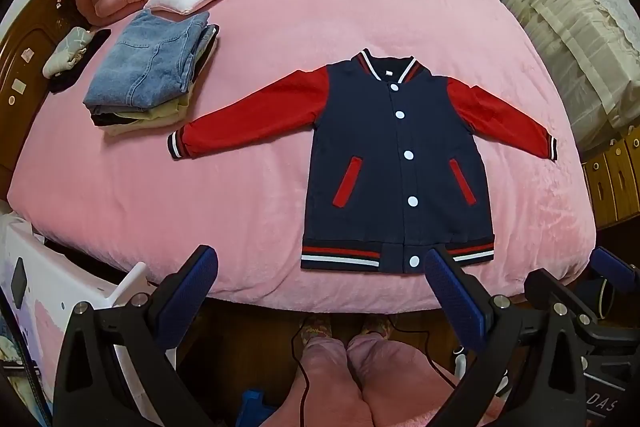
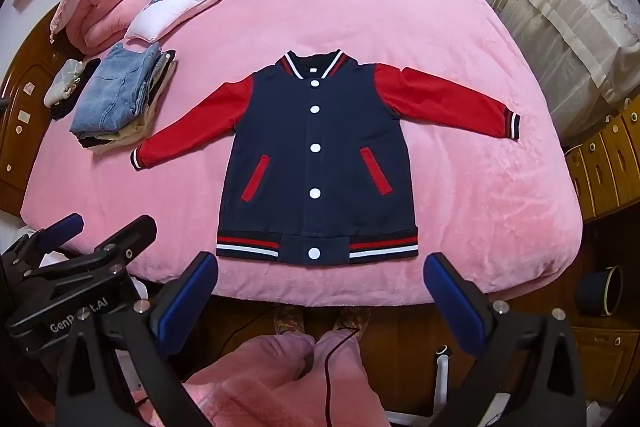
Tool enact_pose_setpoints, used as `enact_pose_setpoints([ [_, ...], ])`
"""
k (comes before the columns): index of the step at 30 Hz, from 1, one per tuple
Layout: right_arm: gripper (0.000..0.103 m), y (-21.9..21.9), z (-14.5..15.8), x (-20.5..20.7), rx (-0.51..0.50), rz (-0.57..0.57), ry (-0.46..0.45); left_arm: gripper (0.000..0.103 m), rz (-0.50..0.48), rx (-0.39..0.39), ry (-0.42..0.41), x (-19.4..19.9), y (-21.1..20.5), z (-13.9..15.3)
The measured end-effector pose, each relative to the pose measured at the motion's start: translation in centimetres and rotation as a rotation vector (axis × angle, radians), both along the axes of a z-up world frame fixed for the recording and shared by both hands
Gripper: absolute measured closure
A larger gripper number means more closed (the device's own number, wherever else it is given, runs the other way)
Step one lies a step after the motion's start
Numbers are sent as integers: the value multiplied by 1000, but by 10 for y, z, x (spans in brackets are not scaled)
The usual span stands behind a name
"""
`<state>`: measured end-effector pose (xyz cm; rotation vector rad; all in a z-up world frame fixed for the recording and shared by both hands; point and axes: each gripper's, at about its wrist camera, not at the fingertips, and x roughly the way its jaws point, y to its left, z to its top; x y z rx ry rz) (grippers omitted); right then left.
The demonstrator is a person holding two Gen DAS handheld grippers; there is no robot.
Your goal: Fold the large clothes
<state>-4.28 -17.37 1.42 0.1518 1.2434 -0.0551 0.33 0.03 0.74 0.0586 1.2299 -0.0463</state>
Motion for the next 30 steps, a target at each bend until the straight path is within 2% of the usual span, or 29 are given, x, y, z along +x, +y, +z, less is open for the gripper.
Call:
enact_pose_setpoints([
  [14, 0, -10, 6, 2, -8, 9, -17, 1, 4, 7, -33, -7, -9, 6],
  [30, 0, -21, 16, 6, -55, 68, -76, 1, 61, 8, -82, -16, -22, 11],
])
